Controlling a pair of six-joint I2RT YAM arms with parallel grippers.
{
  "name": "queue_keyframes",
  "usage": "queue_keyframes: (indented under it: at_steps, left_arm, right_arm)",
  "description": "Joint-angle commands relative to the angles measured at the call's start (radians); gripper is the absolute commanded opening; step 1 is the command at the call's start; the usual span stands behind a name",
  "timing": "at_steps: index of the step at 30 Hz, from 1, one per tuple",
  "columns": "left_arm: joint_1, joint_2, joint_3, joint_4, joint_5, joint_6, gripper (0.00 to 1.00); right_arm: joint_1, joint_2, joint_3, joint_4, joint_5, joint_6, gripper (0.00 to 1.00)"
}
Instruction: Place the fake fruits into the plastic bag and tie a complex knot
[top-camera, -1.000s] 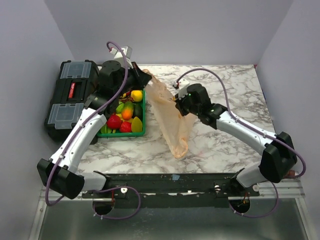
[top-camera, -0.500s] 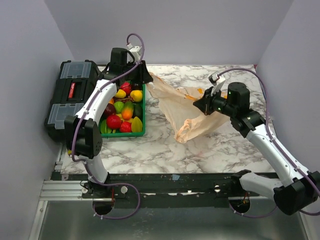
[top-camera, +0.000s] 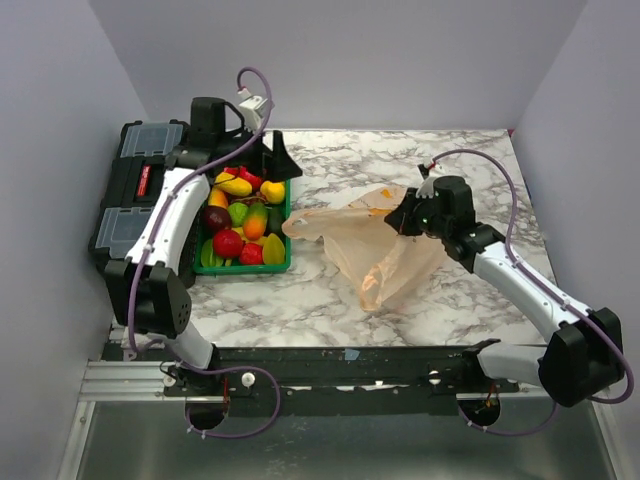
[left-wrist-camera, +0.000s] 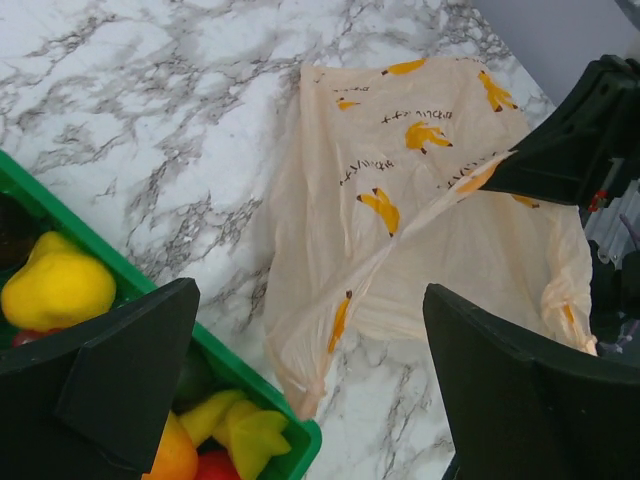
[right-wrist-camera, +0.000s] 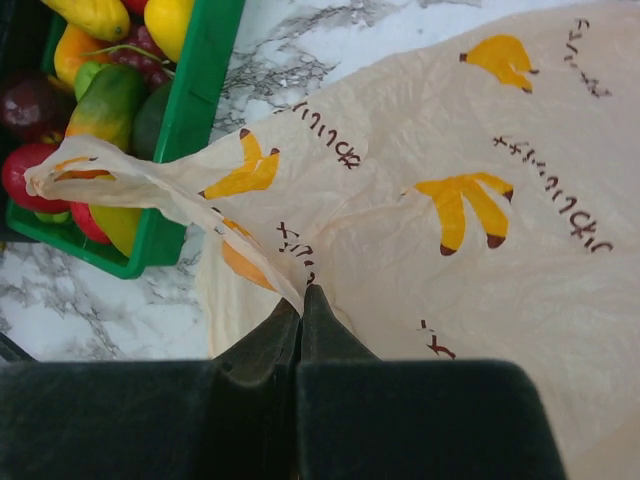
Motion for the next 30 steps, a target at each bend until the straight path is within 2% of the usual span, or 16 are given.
queue_keyframes:
  at_steps: [1,4,8,10,14,17,20,25,30]
  left_arm:
    - [0.101,-0.166,-0.098,-0.095,0.098,0.105,0.98]
    - [0.167,-0.226,-0.158,-0.205,0.026,0.218,0.98]
    - [0.213,-0.250,-0.201,-0.411,-0.166,0.495,0.98]
    - [0.228,-0.270,-0.246,-0.449,-0.227,0.547,0.95]
    - [0.231,-0.319,-0.333,-0.436,-0.303,0.552,0.90]
    - [0.231,-0.316,-0.364,-0.420,-0.331,0.506,0.84]
    - [0.231,-0.320,-0.399,-0.370,-0.436,0.428,0.78]
    - [0.231,-0.358,-0.472,-0.294,-0.604,0.408,0.82]
    - [0.227,-0.306,-0.467,-0.287,-0.643,0.404,0.84]
  right_arm:
    - [-0.005,0.012,-0.036,0.090,0.062,0.125,0.01]
    - [-0.004,0.018,-0.047,0.106,0.082,0.153,0.01]
    - [-0.006,0.028,-0.049,0.117,0.141,0.188,0.01]
    - [-0.007,0.038,-0.043,0.121,0.157,0.207,0.01]
    - [-0.027,0.069,-0.037,0.113,0.195,0.286,0.01]
    - [-0.056,0.103,-0.028,0.109,0.203,0.352,0.01]
    - [-0.069,0.134,0.001,0.108,0.202,0.388,0.01]
    - [-0.069,0.150,0.022,0.110,0.198,0.398,0.00]
    - [-0.069,0.149,0.004,0.100,0.216,0.421,0.01]
